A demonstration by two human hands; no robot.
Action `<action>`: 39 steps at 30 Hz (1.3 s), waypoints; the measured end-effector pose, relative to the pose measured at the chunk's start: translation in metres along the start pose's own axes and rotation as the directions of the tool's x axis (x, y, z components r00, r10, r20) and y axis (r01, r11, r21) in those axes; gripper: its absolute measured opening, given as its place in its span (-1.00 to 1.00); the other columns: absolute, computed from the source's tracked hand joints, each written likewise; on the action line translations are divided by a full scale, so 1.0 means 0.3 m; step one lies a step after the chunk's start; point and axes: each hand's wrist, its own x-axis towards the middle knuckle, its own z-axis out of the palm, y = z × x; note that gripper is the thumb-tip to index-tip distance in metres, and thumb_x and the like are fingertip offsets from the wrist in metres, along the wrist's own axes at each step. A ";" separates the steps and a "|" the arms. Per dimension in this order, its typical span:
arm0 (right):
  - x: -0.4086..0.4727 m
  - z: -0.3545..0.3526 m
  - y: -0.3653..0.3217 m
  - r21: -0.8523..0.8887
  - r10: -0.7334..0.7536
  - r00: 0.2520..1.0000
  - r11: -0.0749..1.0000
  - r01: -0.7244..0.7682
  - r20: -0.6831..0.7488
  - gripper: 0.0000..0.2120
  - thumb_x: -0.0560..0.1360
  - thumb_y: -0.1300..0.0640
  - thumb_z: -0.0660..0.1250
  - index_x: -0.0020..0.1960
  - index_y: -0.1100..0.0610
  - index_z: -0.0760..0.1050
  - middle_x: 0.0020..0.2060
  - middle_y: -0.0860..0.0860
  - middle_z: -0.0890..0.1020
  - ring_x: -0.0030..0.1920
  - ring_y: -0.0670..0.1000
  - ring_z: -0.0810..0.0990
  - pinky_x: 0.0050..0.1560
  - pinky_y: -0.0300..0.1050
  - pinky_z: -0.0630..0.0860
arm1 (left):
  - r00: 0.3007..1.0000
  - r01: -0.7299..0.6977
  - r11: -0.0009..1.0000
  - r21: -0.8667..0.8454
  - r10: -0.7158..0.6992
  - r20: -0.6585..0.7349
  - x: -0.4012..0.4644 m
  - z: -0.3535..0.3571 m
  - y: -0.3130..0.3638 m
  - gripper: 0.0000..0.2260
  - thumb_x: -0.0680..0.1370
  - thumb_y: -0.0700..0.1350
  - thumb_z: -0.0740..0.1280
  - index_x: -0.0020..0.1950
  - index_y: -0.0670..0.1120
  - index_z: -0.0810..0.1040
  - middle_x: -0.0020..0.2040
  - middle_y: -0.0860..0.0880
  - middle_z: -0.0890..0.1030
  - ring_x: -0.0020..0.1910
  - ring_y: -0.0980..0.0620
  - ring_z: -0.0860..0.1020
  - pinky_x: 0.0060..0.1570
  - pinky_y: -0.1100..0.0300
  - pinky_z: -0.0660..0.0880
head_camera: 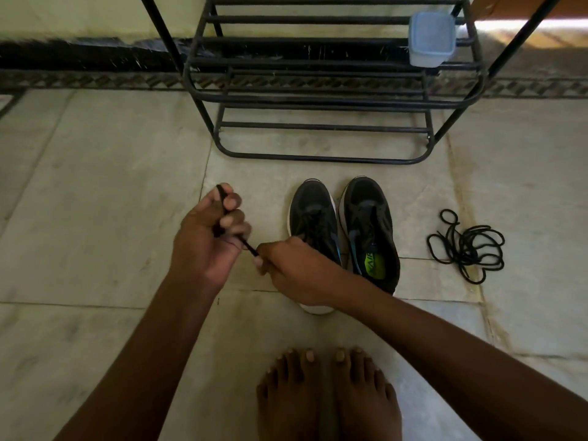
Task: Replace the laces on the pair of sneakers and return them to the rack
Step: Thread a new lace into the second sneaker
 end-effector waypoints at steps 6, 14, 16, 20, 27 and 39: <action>0.033 -0.203 0.008 -0.140 -0.107 0.992 0.983 0.116 0.071 -0.83 0.61 0.08 0.20 -0.05 0.09 0.54 -0.27 0.01 0.55 -0.25 0.01 0.55 -0.16 0.06 0.58 | 0.928 -0.295 0.369 0.881 0.331 0.172 0.018 -0.070 -0.027 -0.77 0.65 -0.24 0.29 -0.13 -0.06 0.66 -0.34 0.04 0.63 -0.48 0.14 0.38 -0.39 0.24 0.30; 0.055 -0.271 0.083 -0.345 -0.236 0.965 0.920 0.184 -0.114 -0.92 0.57 0.20 0.30 -0.08 0.11 0.54 -0.27 -0.02 0.58 -0.26 0.04 0.55 -0.23 0.11 0.56 | 0.966 -0.250 0.463 0.850 0.061 0.251 -0.013 -0.027 -0.076 -0.80 0.61 -0.27 0.38 -0.11 -0.07 0.76 -0.14 -0.05 0.76 -0.18 -0.14 0.68 -0.18 0.15 0.53; 0.046 -0.237 0.082 -0.326 -0.230 0.951 0.933 0.155 -0.206 -0.89 0.59 0.19 0.30 -0.07 0.16 0.58 -0.29 0.03 0.61 -0.30 0.05 0.54 -0.25 0.09 0.54 | 0.951 -0.305 0.357 0.883 0.153 0.267 0.010 -0.032 -0.084 -0.76 0.61 -0.27 0.38 -0.14 0.00 0.74 -0.15 0.04 0.75 -0.06 0.10 0.71 0.00 0.16 0.60; -0.002 -0.141 0.046 0.094 -0.033 0.893 0.992 0.084 -0.449 -0.79 0.66 0.18 0.27 -0.08 0.20 0.62 -0.40 -0.03 0.59 -0.41 -0.07 0.51 -0.33 -0.19 0.45 | 0.889 -0.350 0.308 0.885 0.405 0.211 0.041 -0.036 -0.090 -0.81 0.65 -0.23 0.32 -0.04 -0.05 0.72 -0.24 0.04 0.69 -0.26 0.18 0.60 -0.20 0.21 0.50; -0.030 0.043 -0.005 0.601 0.241 0.923 0.799 -0.012 -0.301 -0.71 0.67 0.22 0.24 -0.17 0.26 0.60 -0.39 0.09 0.65 -0.49 0.00 0.53 -0.37 -0.23 0.48 | 0.996 -0.020 0.989 0.144 0.033 -0.089 0.027 0.043 -0.087 -0.72 0.73 -0.24 0.11 -0.04 -0.10 0.57 -0.17 -0.01 0.57 -0.21 0.07 0.59 -0.18 0.13 0.57; -0.030 -0.109 0.003 0.564 0.271 0.961 0.803 -0.192 -0.059 -0.79 0.60 0.21 0.40 -0.11 0.36 0.62 -0.35 0.21 0.69 -0.54 0.04 0.60 -0.52 -0.17 0.52 | 0.983 -0.185 0.875 0.447 0.158 0.096 -0.004 0.046 -0.070 -0.74 0.72 -0.27 0.13 -0.02 -0.17 0.58 -0.18 -0.09 0.49 -0.40 0.09 0.26 -0.39 0.25 0.23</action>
